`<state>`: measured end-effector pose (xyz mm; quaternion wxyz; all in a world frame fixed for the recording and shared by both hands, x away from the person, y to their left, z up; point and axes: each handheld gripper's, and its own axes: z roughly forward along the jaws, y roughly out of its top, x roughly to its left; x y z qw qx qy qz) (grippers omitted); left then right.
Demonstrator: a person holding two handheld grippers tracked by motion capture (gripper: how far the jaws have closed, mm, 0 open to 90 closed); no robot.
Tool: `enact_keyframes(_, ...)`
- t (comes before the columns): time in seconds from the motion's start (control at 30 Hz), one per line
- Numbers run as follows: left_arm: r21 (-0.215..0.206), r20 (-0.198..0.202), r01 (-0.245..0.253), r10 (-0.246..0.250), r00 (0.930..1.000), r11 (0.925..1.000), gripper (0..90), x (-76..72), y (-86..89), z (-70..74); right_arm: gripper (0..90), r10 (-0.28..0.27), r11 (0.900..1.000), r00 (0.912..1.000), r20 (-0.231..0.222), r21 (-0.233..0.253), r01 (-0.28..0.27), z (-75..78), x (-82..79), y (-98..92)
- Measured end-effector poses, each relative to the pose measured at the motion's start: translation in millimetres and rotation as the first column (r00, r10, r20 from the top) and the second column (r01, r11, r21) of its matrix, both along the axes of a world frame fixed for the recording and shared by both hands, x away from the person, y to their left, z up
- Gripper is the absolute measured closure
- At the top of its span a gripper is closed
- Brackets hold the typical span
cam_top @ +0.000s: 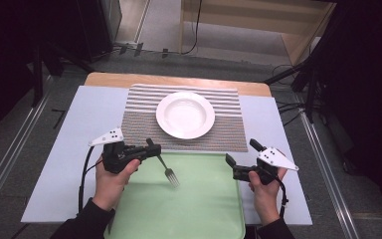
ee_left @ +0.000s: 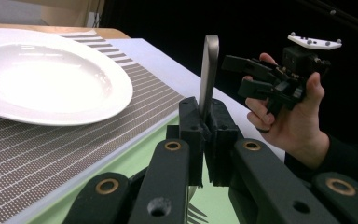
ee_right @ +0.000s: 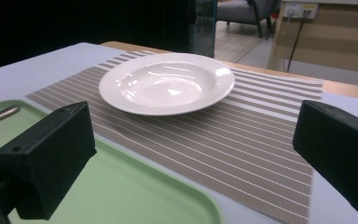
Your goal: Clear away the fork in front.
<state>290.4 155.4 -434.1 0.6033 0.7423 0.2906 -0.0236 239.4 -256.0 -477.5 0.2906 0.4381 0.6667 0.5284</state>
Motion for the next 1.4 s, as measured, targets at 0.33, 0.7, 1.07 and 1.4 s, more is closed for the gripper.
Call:
enact_keyframes(0.33, -0.016, -0.002, -0.016, 0.016, 0.9999, 0.9997, 85.9, -2.8, 10.8, 0.1, 0.0, -0.085, 0.995, 0.9963, 0.015, -0.042, 0.085, -8.0, -5.8, -23.0)
enact_keyframes(0.7, -0.013, -0.009, -0.01, 0.009, 0.9999, 0.9999, 85.8, -5.0, 20.0, -1.7, 0.0, -0.135, 0.991, 0.9908, 0.014, -0.024, 0.135, -10.6, -11.1, -48.0)
enact_keyframes(1.07, -0.012, -0.033, 0.026, -0.027, 0.9991, 0.9996, 85.8, -9.5, 23.7, 0.0, 0.0, -0.176, 0.984, 0.9842, 0.018, -0.022, 0.176, -12.2, -17.7, -65.7)
enact_keyframes(1.4, -0.007, -0.058, 0.079, -0.08, 0.9951, 0.9968, 85.9, -13.2, 25.8, 0.3, 0.0, -0.196, 0.98, 0.9805, 0.015, -0.026, 0.196, -16.0, -24.2, -77.6)
